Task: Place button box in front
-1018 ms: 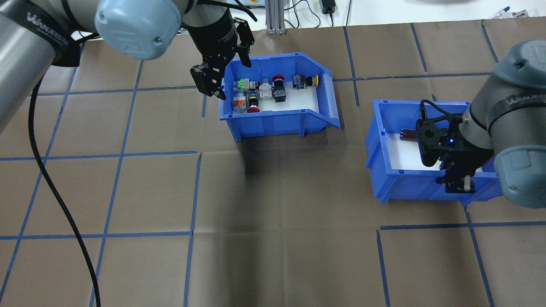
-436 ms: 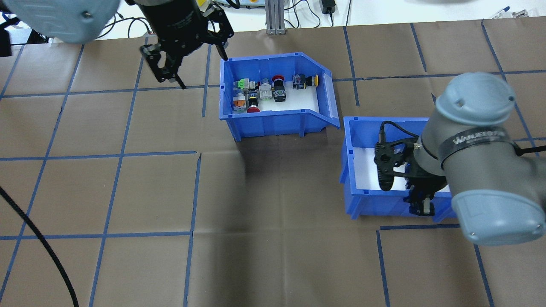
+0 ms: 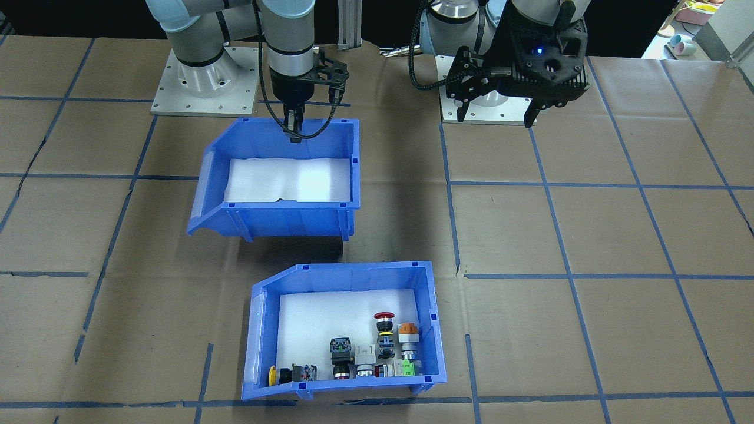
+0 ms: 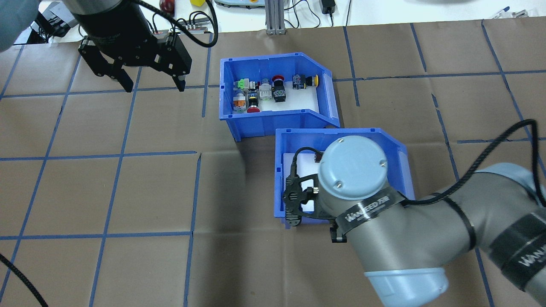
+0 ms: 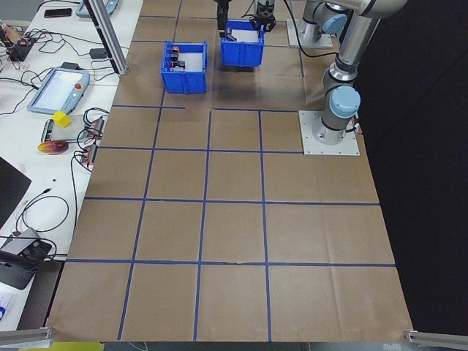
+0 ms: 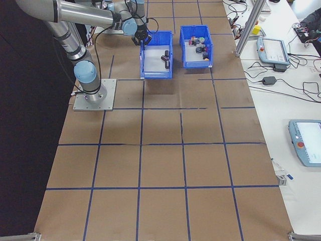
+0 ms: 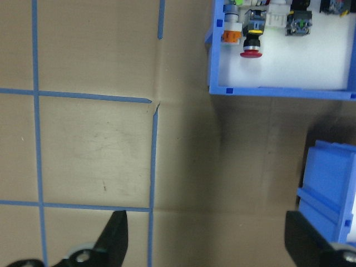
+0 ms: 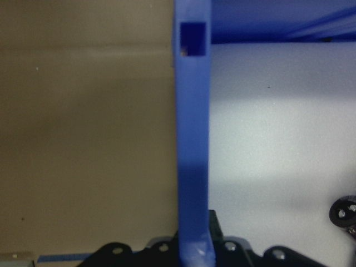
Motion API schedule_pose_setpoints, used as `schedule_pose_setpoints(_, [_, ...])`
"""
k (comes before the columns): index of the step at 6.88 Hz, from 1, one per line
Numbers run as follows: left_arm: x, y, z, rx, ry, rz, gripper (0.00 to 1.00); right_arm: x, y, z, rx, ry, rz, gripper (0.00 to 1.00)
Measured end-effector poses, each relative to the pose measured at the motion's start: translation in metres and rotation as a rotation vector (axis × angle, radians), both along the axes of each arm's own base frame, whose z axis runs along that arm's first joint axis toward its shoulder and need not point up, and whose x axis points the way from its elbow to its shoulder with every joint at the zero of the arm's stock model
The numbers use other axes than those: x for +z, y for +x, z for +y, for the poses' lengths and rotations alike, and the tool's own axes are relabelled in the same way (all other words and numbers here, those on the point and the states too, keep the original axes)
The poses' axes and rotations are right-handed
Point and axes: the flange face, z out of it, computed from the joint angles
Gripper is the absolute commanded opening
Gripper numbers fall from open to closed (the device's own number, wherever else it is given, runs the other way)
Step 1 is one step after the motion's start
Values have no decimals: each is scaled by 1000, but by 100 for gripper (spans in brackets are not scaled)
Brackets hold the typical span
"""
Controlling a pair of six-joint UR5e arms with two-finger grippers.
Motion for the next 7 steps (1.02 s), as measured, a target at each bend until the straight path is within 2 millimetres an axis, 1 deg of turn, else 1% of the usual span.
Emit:
schedule_pose_setpoints(1, [-9,3,12,-5,-20,0,99,-14,22,6,2,-17,0,8])
schedule_pose_setpoints(2, [-15,7,10,4,-54,3,99,-25,34,10,-3,-26,10,10])
schedule_pose_setpoints(3, [-17,13,8,17,-66,6,99,-31,39,11,-7,-26,16,16])
schedule_pose_setpoints(4, [-17,17,8,25,-68,6,99,-34,40,12,-8,-23,19,60])
schedule_pose_setpoints(5, [-16,19,10,28,-69,5,99,-35,40,12,-8,-21,20,100])
schedule_pose_setpoints(6, [-16,19,10,29,-70,5,99,-34,40,12,-7,-24,19,100])
schedule_pose_setpoints(7, [-16,19,11,30,-69,5,99,-28,39,13,-4,-32,15,100])
